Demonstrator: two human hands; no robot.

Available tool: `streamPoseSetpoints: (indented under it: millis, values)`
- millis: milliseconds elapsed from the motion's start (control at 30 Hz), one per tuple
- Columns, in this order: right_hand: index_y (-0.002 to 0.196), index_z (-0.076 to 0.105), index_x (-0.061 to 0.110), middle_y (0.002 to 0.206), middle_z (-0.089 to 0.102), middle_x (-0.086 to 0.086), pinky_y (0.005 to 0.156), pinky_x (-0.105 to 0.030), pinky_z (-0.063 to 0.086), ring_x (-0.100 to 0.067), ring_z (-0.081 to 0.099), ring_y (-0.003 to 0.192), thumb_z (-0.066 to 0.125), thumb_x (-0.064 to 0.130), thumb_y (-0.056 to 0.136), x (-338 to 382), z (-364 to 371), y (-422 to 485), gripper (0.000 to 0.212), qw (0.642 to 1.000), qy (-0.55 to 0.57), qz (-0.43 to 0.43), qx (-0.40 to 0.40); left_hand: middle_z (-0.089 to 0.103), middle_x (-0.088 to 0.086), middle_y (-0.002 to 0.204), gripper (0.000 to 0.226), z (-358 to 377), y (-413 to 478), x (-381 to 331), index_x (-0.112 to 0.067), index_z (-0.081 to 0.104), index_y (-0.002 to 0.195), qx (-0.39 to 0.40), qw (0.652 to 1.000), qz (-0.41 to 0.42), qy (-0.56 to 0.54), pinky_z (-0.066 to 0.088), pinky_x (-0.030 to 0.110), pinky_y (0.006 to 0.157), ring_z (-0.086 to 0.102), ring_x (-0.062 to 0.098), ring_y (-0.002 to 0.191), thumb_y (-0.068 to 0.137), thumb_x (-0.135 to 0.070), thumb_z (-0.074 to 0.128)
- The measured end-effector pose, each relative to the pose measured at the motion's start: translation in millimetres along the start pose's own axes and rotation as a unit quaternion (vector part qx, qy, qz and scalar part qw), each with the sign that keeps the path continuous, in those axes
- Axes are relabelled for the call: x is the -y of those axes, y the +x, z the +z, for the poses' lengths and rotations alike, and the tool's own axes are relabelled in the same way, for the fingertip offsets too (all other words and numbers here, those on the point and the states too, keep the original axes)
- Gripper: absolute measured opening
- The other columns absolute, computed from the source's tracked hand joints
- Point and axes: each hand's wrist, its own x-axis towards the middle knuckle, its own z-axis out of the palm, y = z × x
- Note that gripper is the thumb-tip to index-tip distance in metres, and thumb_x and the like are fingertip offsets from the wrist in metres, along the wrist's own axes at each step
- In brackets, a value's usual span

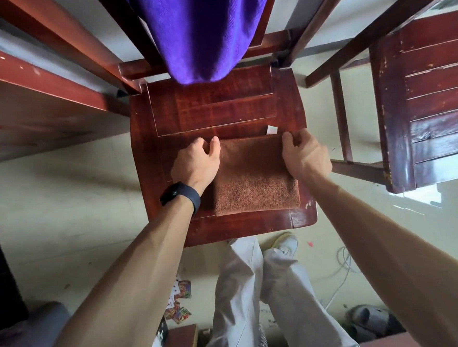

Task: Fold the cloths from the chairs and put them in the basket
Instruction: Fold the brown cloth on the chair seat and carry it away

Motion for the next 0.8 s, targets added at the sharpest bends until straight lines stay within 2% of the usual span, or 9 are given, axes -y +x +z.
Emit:
streamPoseSetpoints:
  millis: [100,167,200,233,300,400,533,700,800]
  values:
    - [0.098,0.051,0.024,0.094,0.057,-0.004,0.077,-0.038,0.040,-0.031,0.053,0.088,0.042,0.059,0.091,-0.2,-1.2,-6.8,0.037,0.999,0.010,-0.016,-0.032,0.063,0.008,0.095,0.039,1.8,-15.6,-1.6,-0.018,0.052,0.096,-0.089,0.994,0.059,-0.005,0.042,0.038,0.065,0.061,0.034,0.086,0.094,-0.056,0.045]
    - [0.112,0.053,0.016,0.106,0.055,-0.009,0.082,-0.040,0.035,-0.032,0.051,0.096,0.046,0.054,0.096,-6.1,1.3,-22.2,0.042,0.986,0.023,-0.099,-0.134,0.060,0.010,0.103,0.030,5.7,-33.6,2.3,-0.013,0.057,0.102,-0.180,0.969,0.168,-0.006,0.046,0.042,0.077,0.058,0.032,0.095,0.095,-0.042,0.052]
    - [0.120,0.054,0.011,0.112,0.055,-0.012,0.085,-0.040,0.035,-0.032,0.051,0.100,0.047,0.049,0.098,-7.8,3.5,-32.7,0.044,0.973,0.013,-0.151,-0.175,0.059,0.010,0.113,0.029,10.8,-43.6,4.7,-0.013,0.059,0.109,-0.195,0.954,0.228,0.001,0.046,0.044,0.087,0.057,0.031,0.106,0.095,-0.038,0.054]
    - [0.126,0.054,0.010,0.121,0.055,-0.013,0.089,-0.040,0.036,-0.032,0.051,0.106,0.046,0.044,0.100,-9.8,7.7,-43.4,0.044,0.960,0.001,-0.204,-0.194,0.057,0.009,0.127,0.034,17.9,-52.8,6.9,-0.013,0.060,0.120,-0.178,0.943,0.281,0.017,0.041,0.045,0.100,0.053,0.029,0.121,0.095,-0.035,0.054]
    - [0.139,0.051,0.011,0.144,0.051,-0.010,0.103,-0.043,0.038,-0.029,0.048,0.131,0.043,0.037,0.102,-16.6,22.1,-59.9,0.046,0.934,-0.040,-0.315,-0.165,0.040,0.003,0.155,0.050,34.5,-66.3,11.5,-0.016,0.048,0.144,-0.106,0.930,0.343,0.078,0.023,0.048,0.118,0.032,0.024,0.146,0.097,-0.036,0.049]
    - [0.156,0.035,0.020,0.165,0.029,-0.001,0.119,-0.054,0.023,-0.018,0.021,0.154,0.039,0.036,0.104,-29.8,40.3,-61.4,0.054,0.911,-0.120,-0.386,-0.082,0.017,-0.003,0.166,0.058,51.5,-65.1,20.3,-0.026,0.027,0.156,-0.064,0.924,0.346,0.150,0.005,0.051,0.122,0.011,0.018,0.153,0.101,-0.041,0.041]
    - [0.161,0.020,0.026,0.169,0.015,0.004,0.122,-0.061,0.012,-0.013,0.010,0.156,0.030,0.053,0.104,-52.8,54.6,-40.3,0.063,0.913,-0.157,-0.369,-0.079,0.007,-0.006,0.167,0.061,67.0,-50.4,36.5,-0.037,0.019,0.157,-0.069,0.928,0.333,0.150,0.002,0.058,0.119,0.005,0.014,0.154,0.100,-0.049,0.037]
    - [0.162,0.010,0.022,0.170,0.005,0.001,0.123,-0.058,0.001,-0.015,0.001,0.157,0.026,0.055,0.104,-48.2,61.4,-50.2,0.069,0.943,-0.135,-0.295,-0.071,0.002,-0.007,0.167,0.066,70.0,-53.5,36.0,-0.038,0.014,0.157,-0.067,0.945,0.289,0.139,0.002,0.064,0.116,0.002,0.013,0.154,0.097,-0.053,0.038]
    - [0.162,0.008,0.022,0.170,0.001,-0.001,0.124,-0.058,0.003,-0.019,-0.002,0.157,0.023,0.050,0.106,-45.4,48.3,-54.2,0.065,0.986,-0.084,-0.128,-0.066,0.003,-0.005,0.167,0.062,60.0,-57.3,30.5,-0.040,0.017,0.156,-0.058,0.956,0.252,0.137,0.006,0.066,0.117,0.001,0.016,0.154,0.099,-0.051,0.038]
